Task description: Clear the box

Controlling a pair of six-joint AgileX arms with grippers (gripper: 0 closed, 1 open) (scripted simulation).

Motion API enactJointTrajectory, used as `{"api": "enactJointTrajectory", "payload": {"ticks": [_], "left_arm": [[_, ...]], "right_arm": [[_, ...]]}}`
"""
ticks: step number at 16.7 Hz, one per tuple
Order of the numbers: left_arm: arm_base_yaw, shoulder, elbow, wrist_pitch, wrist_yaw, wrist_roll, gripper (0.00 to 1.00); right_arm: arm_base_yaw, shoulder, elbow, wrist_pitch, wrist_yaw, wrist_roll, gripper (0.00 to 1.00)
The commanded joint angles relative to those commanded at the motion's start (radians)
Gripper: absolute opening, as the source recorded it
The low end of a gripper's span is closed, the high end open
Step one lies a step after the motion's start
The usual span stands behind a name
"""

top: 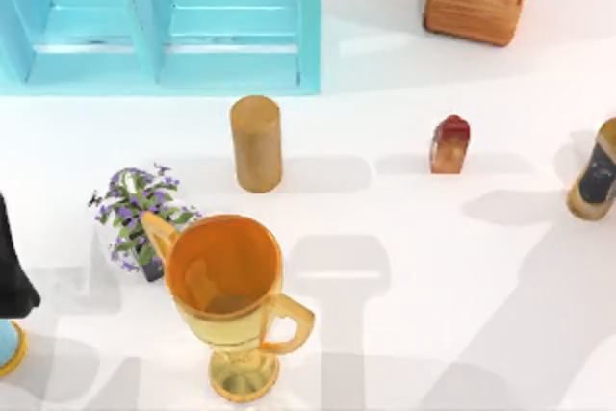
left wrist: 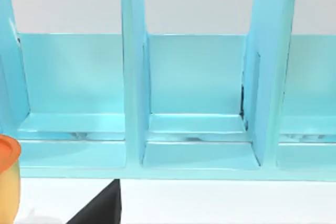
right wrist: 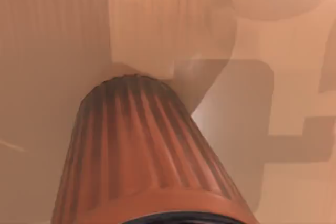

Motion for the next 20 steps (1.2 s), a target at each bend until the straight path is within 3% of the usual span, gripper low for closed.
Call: {"api": "enactJointTrajectory", "payload": {"ticks": [4, 5, 15, 20], "left_arm": [[0.0, 0.0, 0.0, 0.0, 0.0, 0.0, 1.0], [0.0, 0.0, 0.0, 0.0, 0.0, 0.0, 1.0], [0.0, 0.0, 0.0, 0.0, 0.0, 0.0, 1.0], [0.0, 0.0, 0.0, 0.0, 0.0, 0.0, 1.0]], "right_arm": [[0.0, 0.0, 0.0, 0.0, 0.0, 0.0, 0.02], [0.0, 0.0, 0.0, 0.0, 0.0, 0.0, 0.0], [0.003, -0.001, 0.015, -0.015, -0.002, 0.0, 0.0], [0.0, -0.006, 0.225, -0.223, -0.002, -0.003, 0.0]]}}
